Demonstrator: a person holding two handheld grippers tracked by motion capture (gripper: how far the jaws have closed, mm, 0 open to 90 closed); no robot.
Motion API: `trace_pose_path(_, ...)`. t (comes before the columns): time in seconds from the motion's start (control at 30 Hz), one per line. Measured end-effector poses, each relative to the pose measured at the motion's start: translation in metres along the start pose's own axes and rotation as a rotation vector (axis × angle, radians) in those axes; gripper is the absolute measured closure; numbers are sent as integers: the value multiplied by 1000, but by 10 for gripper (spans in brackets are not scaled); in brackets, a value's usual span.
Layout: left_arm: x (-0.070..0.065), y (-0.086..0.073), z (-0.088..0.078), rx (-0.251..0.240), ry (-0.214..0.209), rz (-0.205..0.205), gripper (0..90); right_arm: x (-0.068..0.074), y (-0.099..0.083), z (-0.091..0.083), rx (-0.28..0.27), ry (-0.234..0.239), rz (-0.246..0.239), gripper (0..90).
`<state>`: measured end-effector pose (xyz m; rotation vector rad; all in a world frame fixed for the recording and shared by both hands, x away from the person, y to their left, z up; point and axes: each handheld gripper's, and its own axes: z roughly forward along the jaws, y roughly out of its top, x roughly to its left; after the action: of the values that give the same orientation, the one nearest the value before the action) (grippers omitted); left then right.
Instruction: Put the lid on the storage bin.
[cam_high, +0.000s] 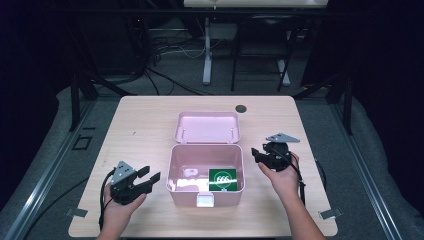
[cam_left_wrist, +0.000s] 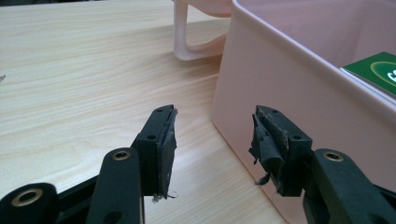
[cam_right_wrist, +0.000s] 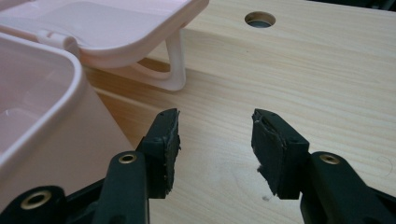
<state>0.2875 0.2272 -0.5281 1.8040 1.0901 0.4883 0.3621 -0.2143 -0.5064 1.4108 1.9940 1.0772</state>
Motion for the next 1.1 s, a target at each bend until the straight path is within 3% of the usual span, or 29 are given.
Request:
trace_pose_path(0.2,-1,-2,0,4,2,-30,516,-4,-2,1,39,1,18,512)
trace_pose_path(0.27,-2,-2,-1,14,-10,-25,520,-5,-2,1,14,5,31,512)
trace_pose_path(0.43,-6,2,-3,8,-23,-11,531,-4,0,-3,32,7,38,512)
trace_pose_path(0.5,-8,3,-5,4,-24,-3,533,-4,2,-4,13,28,71,512)
trace_pose_path(0.53,-8,3,-5,4,-28,-3,533,-4,3,-5,32,34,76,512)
trace_pose_path(0.57,-8,3,-6,6,-30,-2,533,-3,4,-5,10,39,87,512)
trace_pose_path(0.67,-9,4,-5,8,-30,3,533,-3,6,-5,11,32,81,516)
trace_pose_path(0.77,-8,6,-6,8,-32,3,533,-3,11,-5,16,64,117,516)
trace_pose_path(0.87,-8,9,-7,8,-30,5,533,-1,18,-3,26,77,103,516)
trace_pose_path(1.03,-10,11,-11,2,-30,13,533,1,31,-3,68,139,120,517)
trace_pose_path(1.1,-11,11,-12,4,-27,16,533,3,33,-1,58,154,125,522)
